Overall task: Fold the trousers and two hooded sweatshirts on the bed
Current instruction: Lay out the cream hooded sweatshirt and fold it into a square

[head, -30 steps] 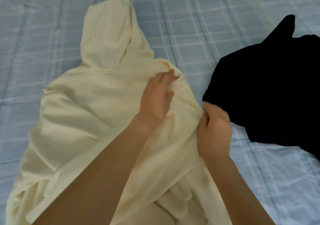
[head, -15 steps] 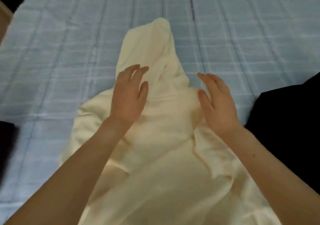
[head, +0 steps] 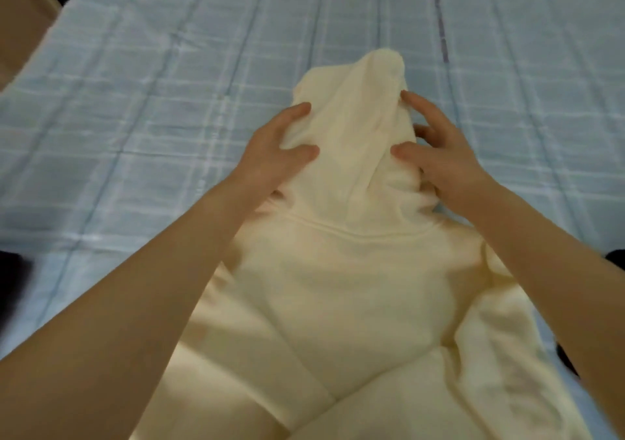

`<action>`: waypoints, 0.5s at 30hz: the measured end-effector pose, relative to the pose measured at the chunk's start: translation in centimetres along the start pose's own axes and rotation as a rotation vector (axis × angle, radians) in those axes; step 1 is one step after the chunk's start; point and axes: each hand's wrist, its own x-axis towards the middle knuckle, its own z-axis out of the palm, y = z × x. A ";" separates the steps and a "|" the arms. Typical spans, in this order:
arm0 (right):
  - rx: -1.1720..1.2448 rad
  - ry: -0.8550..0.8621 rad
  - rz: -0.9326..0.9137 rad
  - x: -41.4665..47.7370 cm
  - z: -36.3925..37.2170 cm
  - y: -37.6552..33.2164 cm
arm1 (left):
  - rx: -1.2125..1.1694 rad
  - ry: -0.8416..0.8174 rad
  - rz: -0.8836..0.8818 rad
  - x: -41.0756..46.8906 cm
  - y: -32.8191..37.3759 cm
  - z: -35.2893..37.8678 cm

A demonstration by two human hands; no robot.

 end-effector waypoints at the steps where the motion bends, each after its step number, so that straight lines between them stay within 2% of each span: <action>1: 0.055 0.006 -0.007 -0.6 -0.5 -0.8 | -0.052 0.006 0.019 -0.5 0.9 -0.4; 6: 0.183 -0.030 -0.090 -6.4 -2.8 -5.5 | -0.213 -0.008 0.093 -6.1 5.5 -2.8; 9: 0.146 -0.114 -0.087 -12.2 -4.7 -7.6 | -0.280 -0.018 0.061 -12.2 6.8 -4.2; 13: 0.166 -0.154 0.046 -21.7 -6.1 -7.7 | -0.341 -0.118 -0.079 -21.4 6.5 -5.0; 15: 0.149 -0.188 0.161 -26.4 -5.6 -5.5 | -0.273 -0.165 -0.185 -25.5 4.5 -4.8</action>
